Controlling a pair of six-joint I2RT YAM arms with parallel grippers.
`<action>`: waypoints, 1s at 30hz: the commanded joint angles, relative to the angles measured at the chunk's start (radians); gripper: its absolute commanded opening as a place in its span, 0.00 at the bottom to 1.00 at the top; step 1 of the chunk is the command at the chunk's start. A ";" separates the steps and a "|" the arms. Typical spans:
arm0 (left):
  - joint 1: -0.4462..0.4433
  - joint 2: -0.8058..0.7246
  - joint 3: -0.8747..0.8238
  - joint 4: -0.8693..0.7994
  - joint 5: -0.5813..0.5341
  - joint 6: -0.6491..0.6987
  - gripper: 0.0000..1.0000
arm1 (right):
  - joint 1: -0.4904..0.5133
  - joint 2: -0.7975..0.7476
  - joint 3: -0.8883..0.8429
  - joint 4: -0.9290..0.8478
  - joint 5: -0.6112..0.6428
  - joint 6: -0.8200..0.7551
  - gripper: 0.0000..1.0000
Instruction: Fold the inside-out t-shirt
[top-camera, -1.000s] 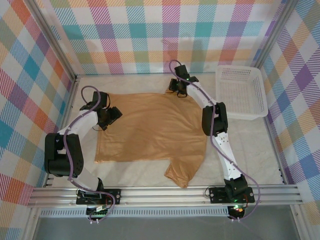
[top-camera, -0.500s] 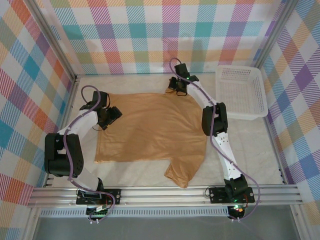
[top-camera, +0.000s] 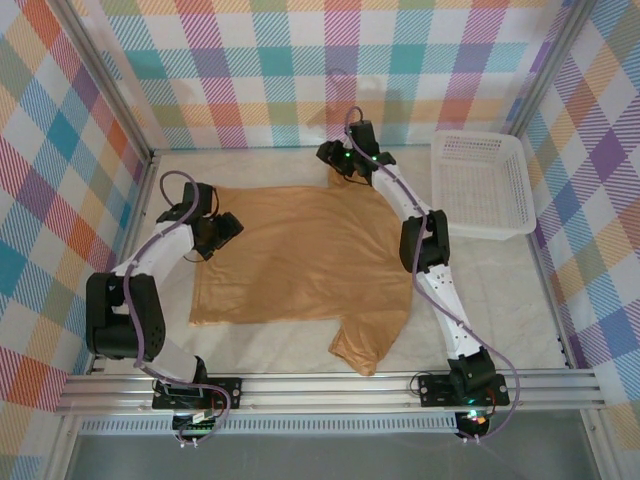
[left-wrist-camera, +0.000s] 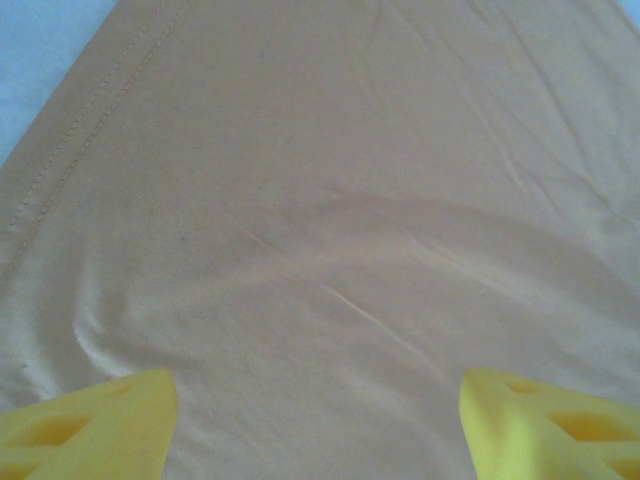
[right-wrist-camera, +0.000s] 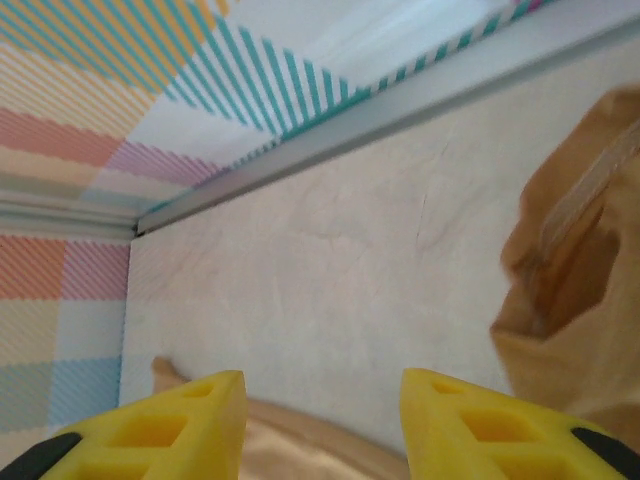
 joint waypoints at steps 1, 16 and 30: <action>-0.011 -0.057 -0.011 -0.030 -0.002 -0.009 0.75 | -0.030 -0.109 -0.058 -0.123 -0.105 -0.023 0.46; -0.006 0.310 0.146 0.068 0.075 -0.027 0.75 | -0.047 -0.571 -0.877 -0.267 0.296 -0.213 0.51; 0.066 0.863 0.787 -0.175 -0.025 0.017 0.78 | -0.145 -0.010 -0.076 -0.632 0.348 -0.269 0.52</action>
